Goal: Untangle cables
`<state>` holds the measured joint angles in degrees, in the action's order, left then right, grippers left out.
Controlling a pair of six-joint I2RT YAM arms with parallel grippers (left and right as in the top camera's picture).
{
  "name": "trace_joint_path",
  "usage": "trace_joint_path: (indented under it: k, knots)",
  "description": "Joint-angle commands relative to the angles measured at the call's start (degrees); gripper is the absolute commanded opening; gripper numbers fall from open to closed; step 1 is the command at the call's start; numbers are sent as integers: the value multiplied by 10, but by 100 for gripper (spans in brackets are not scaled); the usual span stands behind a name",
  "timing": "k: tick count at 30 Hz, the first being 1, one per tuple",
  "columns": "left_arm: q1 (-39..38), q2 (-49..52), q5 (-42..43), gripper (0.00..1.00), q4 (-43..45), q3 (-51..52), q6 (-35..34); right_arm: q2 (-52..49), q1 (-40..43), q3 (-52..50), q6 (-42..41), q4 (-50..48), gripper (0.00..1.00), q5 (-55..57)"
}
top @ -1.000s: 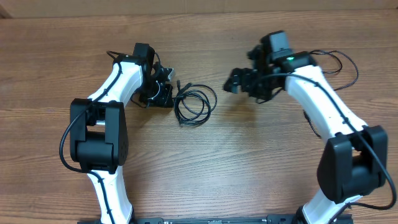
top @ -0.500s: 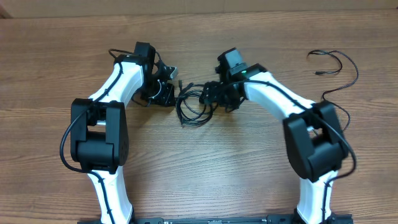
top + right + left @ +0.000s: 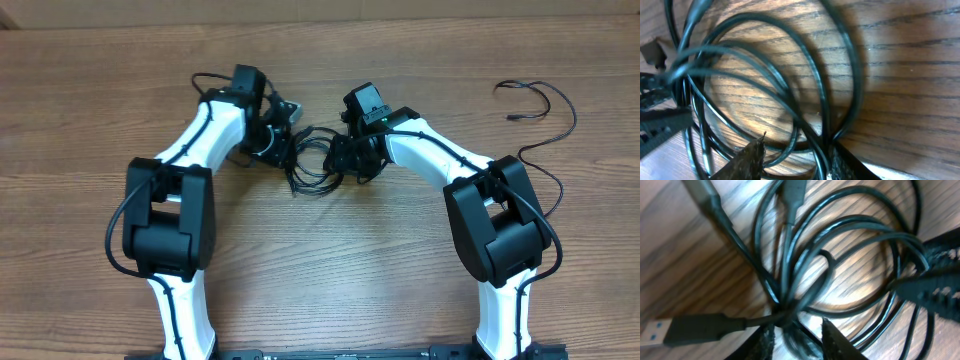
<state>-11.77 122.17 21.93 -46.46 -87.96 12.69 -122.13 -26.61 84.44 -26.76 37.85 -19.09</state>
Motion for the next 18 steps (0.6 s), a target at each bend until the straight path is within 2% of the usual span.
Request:
trace_joint_path:
  k: [1,8,9,10,11,13,15,18]
  knots:
    - [-24,-16,-12,33,21,-13,19,-13,-1,7,3,-3,42,2]
    - [-45,-16,-51,25,37,-13,10,-13,-1,7,28,-5,35,2]
    - [-46,-16,-52,21,36,-13,9,-13,-1,7,28,-5,35,2]
    - [-47,-16,-52,11,34,-13,2,-13,-1,7,28,-5,35,2]
    - [-48,-16,-52,4,29,-13,-7,-13,-1,7,28,-5,36,2]
    - [-49,-16,-45,4,11,-13,-16,-13,-1,6,28,-5,41,2]
    - [-49,-17,-37,4,-16,-14,-2,-13,-1,7,31,-3,50,1]
    - [-46,-20,-37,4,-66,-17,38,-5,1,9,44,5,51,-24]
